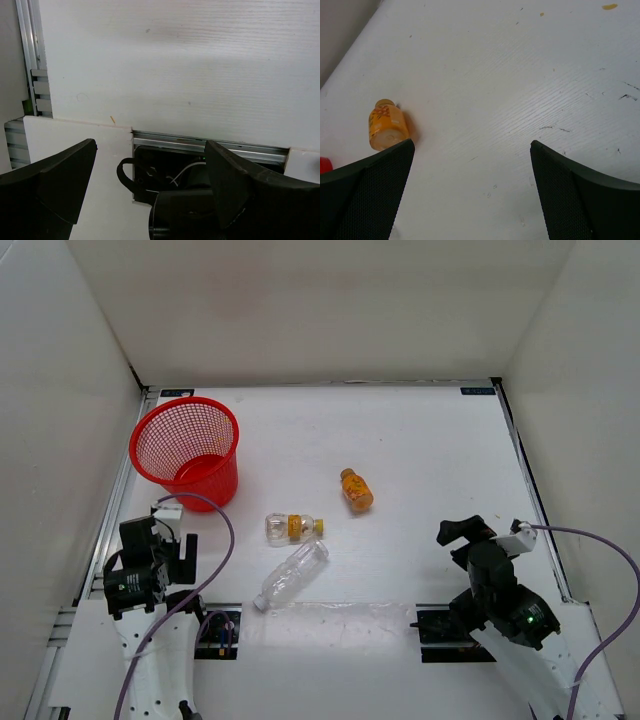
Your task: Put the plastic bottles in the bin
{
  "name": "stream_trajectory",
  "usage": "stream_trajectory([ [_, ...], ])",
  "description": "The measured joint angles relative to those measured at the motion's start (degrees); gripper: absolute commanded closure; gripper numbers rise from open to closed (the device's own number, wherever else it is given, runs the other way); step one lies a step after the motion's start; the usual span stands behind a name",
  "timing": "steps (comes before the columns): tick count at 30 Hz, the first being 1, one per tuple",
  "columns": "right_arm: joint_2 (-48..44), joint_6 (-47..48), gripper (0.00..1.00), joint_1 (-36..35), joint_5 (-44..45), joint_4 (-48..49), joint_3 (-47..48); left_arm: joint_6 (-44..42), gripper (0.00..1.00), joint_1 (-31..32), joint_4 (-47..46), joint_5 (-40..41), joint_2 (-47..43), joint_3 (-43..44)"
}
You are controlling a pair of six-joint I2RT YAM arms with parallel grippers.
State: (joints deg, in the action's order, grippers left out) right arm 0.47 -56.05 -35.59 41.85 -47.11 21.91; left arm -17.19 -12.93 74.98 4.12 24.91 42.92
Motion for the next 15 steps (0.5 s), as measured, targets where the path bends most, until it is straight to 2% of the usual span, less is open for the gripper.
stream_trajectory([
  [3,1.18,0.17,0.00,0.00,-0.70,0.17,0.00,1.25,0.00,0.39,-0.15,1.66,0.00,0.00],
  [6,10.54,3.74,0.00,0.07,-3.26,1.53,1.22,2.10,0.00,0.59,-0.26,3.23,0.00,0.02],
  [9,28.59,9.03,0.00,0.09,-7.34,2.12,7.63,1.29,0.00,0.68,0.13,2.91,-0.04,0.50],
  [15,68.28,25.38,0.00,0.22,-20.94,2.54,38.12,-2.03,0.00,0.68,0.57,0.96,-0.33,2.25],
])
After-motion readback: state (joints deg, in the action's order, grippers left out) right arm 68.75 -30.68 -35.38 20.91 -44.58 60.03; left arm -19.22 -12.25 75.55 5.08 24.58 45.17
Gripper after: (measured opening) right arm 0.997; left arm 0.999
